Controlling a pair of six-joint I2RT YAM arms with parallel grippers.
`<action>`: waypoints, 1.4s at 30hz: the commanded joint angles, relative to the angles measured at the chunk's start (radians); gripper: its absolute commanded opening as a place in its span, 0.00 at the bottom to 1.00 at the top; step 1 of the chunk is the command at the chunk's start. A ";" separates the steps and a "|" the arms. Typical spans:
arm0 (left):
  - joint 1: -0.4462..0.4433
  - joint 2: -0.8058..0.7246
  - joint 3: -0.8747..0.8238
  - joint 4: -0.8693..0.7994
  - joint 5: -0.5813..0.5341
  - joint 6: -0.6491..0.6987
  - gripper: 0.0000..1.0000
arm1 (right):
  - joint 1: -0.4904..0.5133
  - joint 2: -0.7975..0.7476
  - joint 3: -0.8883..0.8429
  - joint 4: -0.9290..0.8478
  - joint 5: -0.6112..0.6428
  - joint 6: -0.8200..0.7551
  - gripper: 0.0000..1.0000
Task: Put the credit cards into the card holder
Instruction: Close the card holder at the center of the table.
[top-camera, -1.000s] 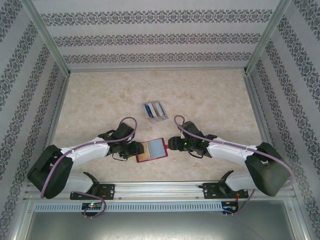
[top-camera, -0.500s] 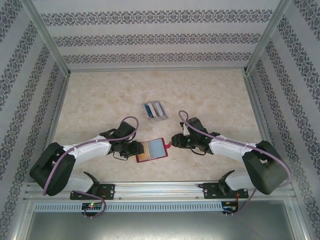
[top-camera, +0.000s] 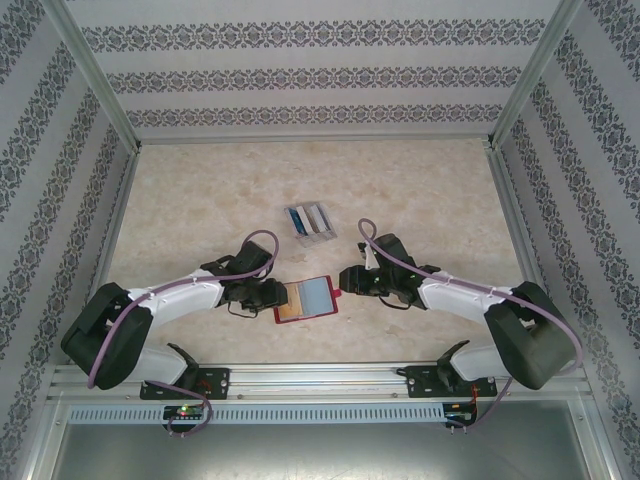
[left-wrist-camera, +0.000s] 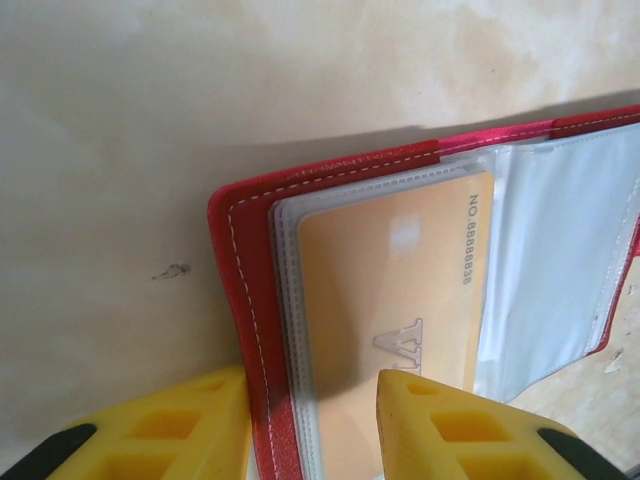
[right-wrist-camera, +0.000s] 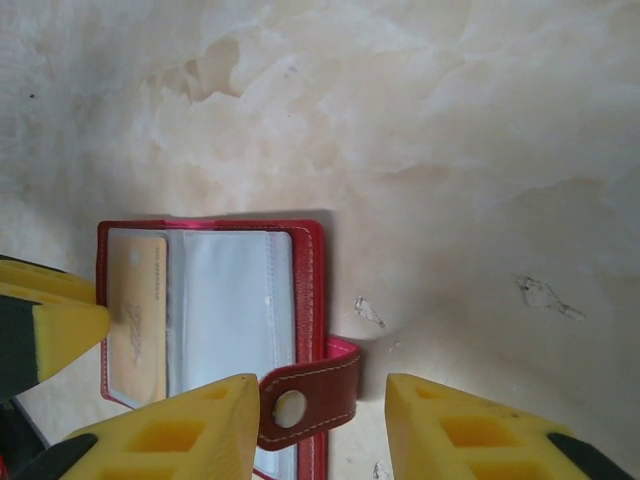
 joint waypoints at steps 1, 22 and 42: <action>-0.002 0.012 0.036 -0.006 -0.004 0.028 0.37 | -0.008 -0.055 -0.019 0.000 0.021 0.007 0.37; -0.002 -0.020 0.043 -0.011 -0.003 0.025 0.33 | 0.015 0.011 -0.055 0.095 0.008 0.058 0.01; -0.002 -0.104 0.002 0.211 0.093 0.035 0.31 | 0.165 0.283 0.035 0.437 -0.048 0.232 0.00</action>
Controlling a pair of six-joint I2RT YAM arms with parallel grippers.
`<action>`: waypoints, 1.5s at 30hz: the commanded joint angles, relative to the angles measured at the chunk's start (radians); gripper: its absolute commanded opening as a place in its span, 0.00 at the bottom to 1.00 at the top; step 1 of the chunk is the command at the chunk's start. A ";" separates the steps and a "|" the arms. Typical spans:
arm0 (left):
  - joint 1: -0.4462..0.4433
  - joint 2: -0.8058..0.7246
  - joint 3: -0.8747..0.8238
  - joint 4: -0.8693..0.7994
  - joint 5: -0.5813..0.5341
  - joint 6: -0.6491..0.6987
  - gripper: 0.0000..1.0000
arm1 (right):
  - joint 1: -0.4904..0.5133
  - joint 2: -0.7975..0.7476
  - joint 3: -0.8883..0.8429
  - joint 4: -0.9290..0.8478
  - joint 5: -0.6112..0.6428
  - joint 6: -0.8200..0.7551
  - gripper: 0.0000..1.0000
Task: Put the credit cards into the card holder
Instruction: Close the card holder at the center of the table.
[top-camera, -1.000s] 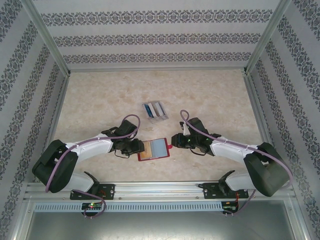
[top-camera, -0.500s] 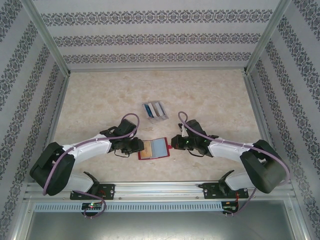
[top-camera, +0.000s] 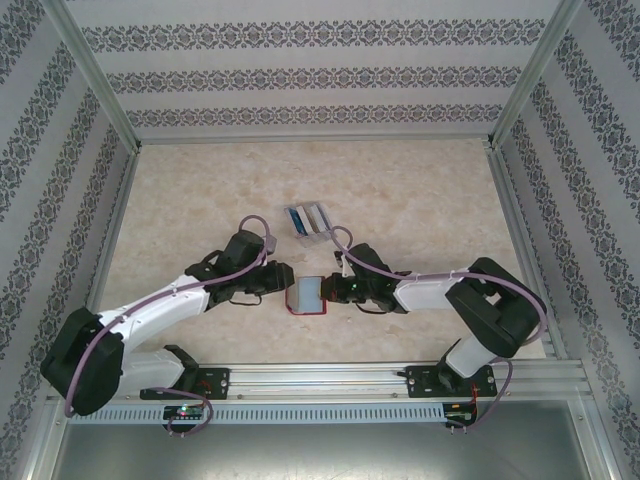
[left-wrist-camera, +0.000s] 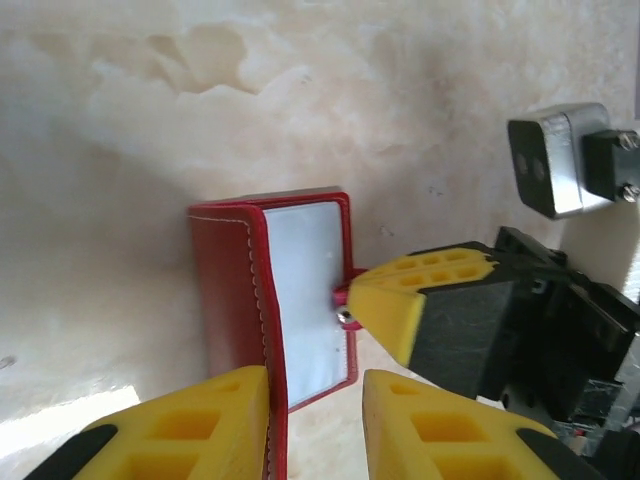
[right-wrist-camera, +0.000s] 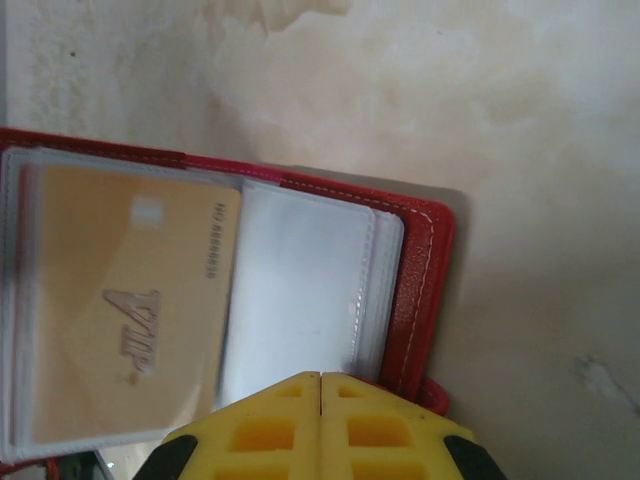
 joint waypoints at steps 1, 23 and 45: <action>-0.001 0.069 -0.014 0.082 0.056 0.025 0.31 | 0.010 0.049 0.016 0.151 -0.041 0.062 0.00; -0.032 0.312 -0.024 0.280 0.046 -0.074 0.54 | -0.115 -0.133 -0.126 0.112 -0.095 0.053 0.05; -0.031 0.070 -0.002 -0.112 -0.187 -0.068 0.27 | 0.032 0.001 0.135 -0.156 0.031 -0.098 0.10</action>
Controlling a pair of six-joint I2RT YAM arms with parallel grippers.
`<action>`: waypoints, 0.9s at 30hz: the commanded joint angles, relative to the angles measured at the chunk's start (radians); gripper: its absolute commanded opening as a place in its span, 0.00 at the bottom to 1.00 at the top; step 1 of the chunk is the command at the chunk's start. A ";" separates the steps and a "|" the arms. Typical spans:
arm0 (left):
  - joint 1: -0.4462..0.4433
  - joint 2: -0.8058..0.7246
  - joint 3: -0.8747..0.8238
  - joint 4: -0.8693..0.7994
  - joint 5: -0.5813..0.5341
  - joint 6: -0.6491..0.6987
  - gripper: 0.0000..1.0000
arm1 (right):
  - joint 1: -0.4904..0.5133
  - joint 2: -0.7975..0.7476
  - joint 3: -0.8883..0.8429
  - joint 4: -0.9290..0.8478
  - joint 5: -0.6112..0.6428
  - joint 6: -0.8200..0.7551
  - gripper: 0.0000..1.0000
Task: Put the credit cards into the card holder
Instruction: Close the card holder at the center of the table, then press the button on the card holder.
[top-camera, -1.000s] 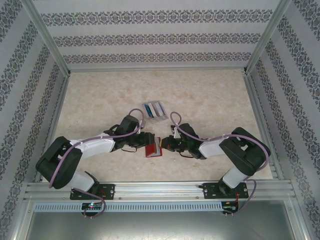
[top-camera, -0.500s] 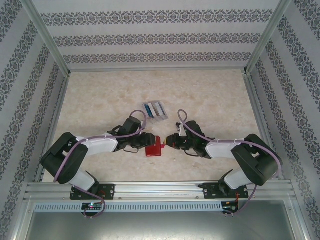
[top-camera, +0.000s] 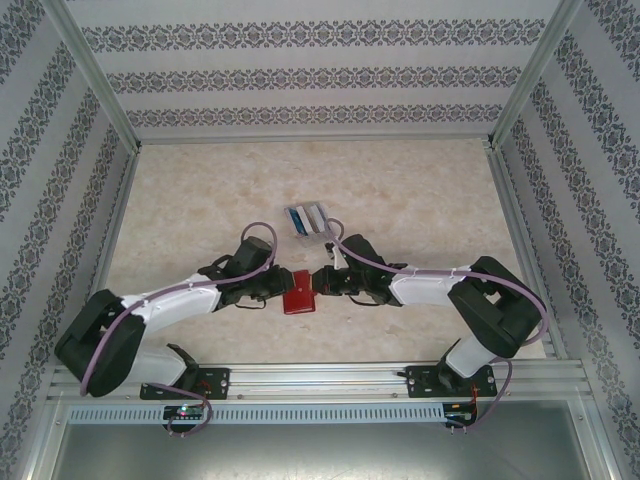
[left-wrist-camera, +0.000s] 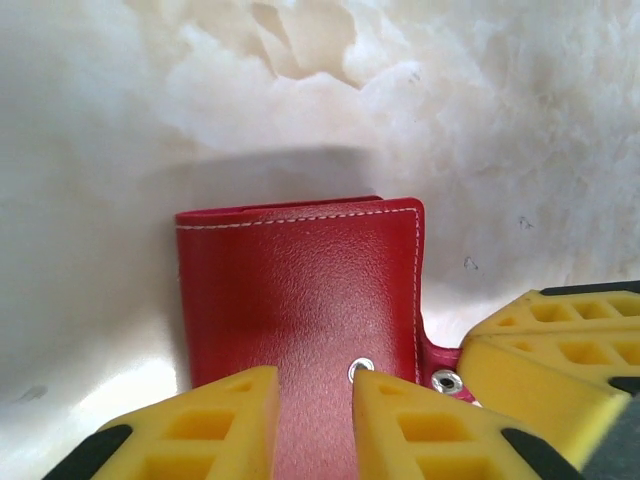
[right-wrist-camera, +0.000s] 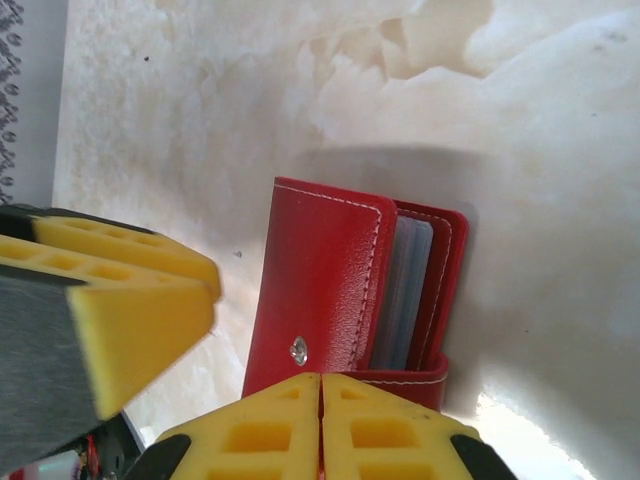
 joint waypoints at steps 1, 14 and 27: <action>-0.009 -0.005 0.036 -0.174 -0.073 0.028 0.26 | 0.015 0.012 0.033 -0.070 0.059 -0.044 0.11; -0.008 0.019 -0.106 0.047 -0.068 -0.056 0.36 | 0.062 0.032 0.112 -0.167 0.114 -0.062 0.13; -0.009 -0.023 -0.170 0.162 -0.045 -0.052 0.49 | 0.044 -0.065 0.116 -0.222 0.120 -0.090 0.17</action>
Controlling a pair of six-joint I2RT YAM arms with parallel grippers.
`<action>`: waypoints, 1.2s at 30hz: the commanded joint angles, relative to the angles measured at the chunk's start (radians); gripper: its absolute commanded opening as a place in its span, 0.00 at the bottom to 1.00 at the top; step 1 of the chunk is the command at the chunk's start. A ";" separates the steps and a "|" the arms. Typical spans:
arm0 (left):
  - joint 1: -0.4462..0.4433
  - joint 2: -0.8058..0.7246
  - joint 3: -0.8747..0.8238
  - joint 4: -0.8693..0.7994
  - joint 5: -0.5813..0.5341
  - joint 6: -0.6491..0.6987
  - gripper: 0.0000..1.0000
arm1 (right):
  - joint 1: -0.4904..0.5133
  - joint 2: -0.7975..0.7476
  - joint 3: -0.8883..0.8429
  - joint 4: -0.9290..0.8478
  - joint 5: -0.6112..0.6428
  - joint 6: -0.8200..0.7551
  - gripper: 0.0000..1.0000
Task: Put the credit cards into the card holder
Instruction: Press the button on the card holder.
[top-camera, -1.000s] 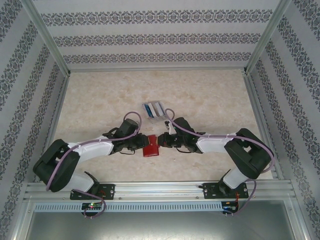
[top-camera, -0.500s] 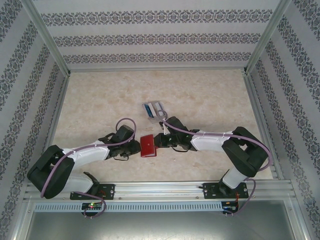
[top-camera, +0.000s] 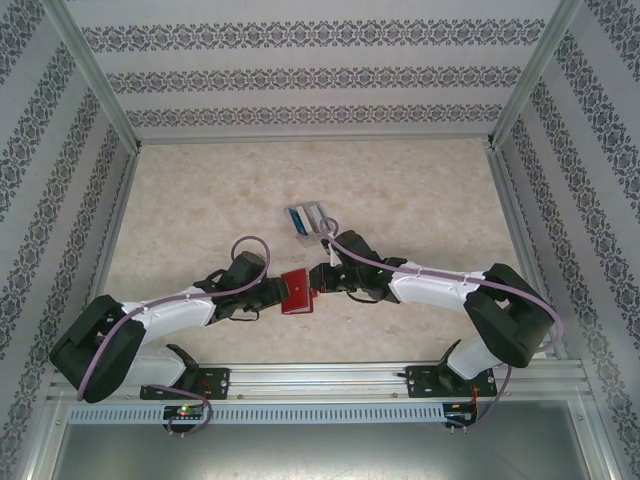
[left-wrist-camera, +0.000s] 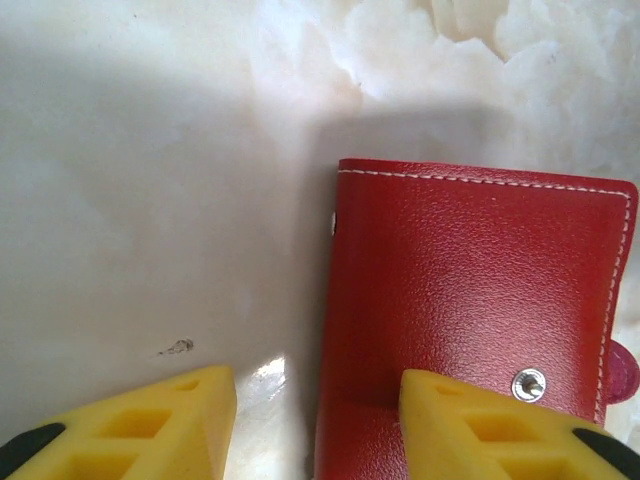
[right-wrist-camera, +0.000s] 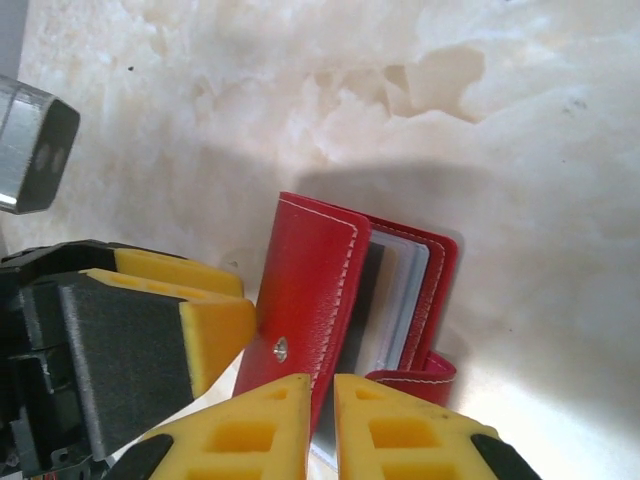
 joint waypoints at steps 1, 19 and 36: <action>-0.008 0.010 -0.003 0.035 0.011 0.012 0.49 | -0.002 0.017 0.033 -0.015 -0.019 -0.022 0.17; -0.010 0.135 0.036 -0.013 -0.012 0.013 0.47 | 0.027 0.054 0.065 -0.154 0.071 -0.031 0.28; -0.016 0.218 0.043 0.011 -0.003 -0.008 0.44 | 0.045 0.081 0.105 -0.148 0.072 -0.040 0.36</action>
